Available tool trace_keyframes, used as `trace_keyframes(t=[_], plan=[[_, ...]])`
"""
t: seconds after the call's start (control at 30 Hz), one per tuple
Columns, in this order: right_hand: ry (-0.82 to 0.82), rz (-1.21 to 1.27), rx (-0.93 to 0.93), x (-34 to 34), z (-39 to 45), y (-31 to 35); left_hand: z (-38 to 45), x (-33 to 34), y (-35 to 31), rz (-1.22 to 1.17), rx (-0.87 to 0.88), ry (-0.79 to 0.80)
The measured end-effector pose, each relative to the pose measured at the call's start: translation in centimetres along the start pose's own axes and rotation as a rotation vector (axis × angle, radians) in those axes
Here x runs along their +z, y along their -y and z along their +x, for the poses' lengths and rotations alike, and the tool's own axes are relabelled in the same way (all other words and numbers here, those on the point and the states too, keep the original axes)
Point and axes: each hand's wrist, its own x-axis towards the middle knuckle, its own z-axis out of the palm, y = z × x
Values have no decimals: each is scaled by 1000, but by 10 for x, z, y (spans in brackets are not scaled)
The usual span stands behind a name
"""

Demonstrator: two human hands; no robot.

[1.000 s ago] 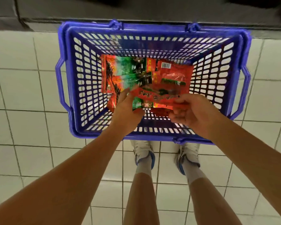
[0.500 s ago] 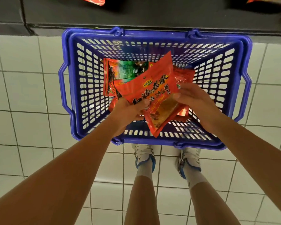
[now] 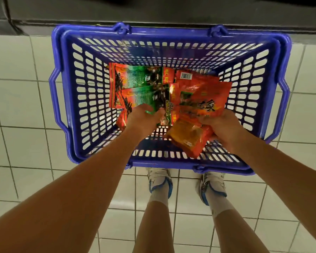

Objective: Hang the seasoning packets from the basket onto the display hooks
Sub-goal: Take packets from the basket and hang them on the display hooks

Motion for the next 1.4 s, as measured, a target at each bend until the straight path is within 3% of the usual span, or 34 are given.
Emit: trace_keyframes(t=[0.13, 0.27, 0.57, 0.67, 0.73, 0.9, 1.03, 1.17, 1.27, 1.4], plan=[[-111, 4, -15, -14, 15, -11, 35, 11, 15, 671, 264, 11], [-114, 46, -76, -17, 30, -17, 66, 24, 29, 1188, 284, 13], [-127, 73, -109, -7, 41, -21, 86, 28, 39, 1367, 390, -171], [-134, 67, -131, -9, 28, -14, 69, 11, 24, 1228, 445, -130], [-151, 78, -166, -10, 14, -8, 55, -5, 13, 883, 498, -131], [-209, 127, -262, -15, -33, 13, -4, -42, -25, -253, 26, 103], [-254, 113, -335, -26, -86, 44, -69, -64, -44, -631, -74, 365], [-219, 101, -452, -47, -156, 82, -142, -73, -68, -743, 36, 410], [-186, 113, -506, -69, -212, 109, -198, -87, -89, -672, 225, 339], [-224, 109, -655, -101, -298, 148, -299, -119, -131, -624, 306, 226]])
